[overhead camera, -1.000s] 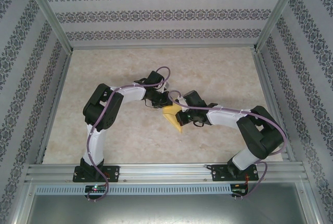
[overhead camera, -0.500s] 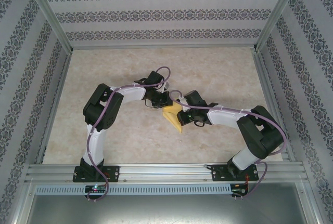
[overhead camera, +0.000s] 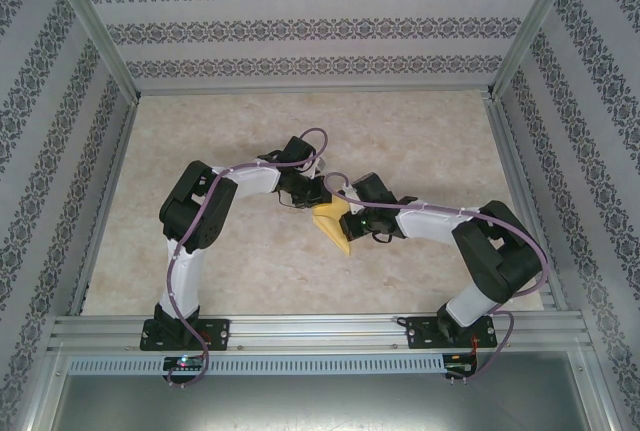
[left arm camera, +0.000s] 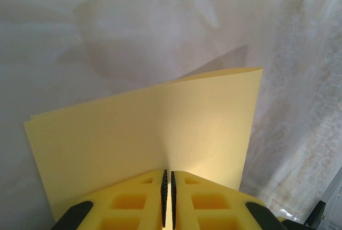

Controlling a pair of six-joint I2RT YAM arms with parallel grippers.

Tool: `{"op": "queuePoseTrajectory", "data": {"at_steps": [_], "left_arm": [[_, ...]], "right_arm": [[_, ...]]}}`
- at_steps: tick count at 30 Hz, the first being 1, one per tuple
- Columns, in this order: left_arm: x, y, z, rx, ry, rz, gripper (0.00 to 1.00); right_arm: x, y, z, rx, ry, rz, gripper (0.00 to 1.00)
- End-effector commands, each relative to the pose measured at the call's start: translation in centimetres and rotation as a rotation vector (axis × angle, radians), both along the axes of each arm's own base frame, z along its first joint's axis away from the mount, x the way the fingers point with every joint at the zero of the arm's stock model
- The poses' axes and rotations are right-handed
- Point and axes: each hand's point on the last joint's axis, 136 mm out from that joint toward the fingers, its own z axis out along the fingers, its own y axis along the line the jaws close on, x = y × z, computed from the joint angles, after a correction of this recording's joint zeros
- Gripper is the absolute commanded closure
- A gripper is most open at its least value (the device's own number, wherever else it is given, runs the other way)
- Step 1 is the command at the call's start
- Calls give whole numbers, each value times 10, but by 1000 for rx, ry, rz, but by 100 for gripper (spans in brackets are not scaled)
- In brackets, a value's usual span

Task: Fold a paper plane with a square sheet of paper (fold left side to right side)
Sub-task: Third fold the triangle at the center of the table.

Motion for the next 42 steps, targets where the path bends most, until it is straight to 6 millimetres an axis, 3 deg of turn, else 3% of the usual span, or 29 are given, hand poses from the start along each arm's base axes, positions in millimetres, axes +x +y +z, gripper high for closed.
{"op": "queuePoseTrajectory", "data": {"at_steps": [1,9,17,21,24,28,33,38,42], "left_arm": [[-12,1,-16,43,37,-26,85],[-11,0,-11,32,28,-30,83],[9,2,34,40,-67,-60,73],[25,14,60,37,-124,-39,69],[28,28,75,52,-174,-12,72],[7,33,88,-21,-225,7,80],[-24,15,93,-220,-221,-18,84],[-47,-10,74,-278,-169,-76,84],[-53,-17,55,-258,-132,-78,84]], "right_arm": [[7,-1,0,-8,7,-19,100],[-1,-8,-14,-48,47,-20,100],[-13,-15,-23,-93,100,4,100],[-18,-15,-25,-104,114,15,100],[-19,-14,-25,-104,120,20,100],[-19,-13,-26,-102,121,21,100],[-18,-11,-26,-104,124,28,100],[-17,-11,-25,-116,122,34,100],[-17,-12,-26,-114,125,29,100]]}}
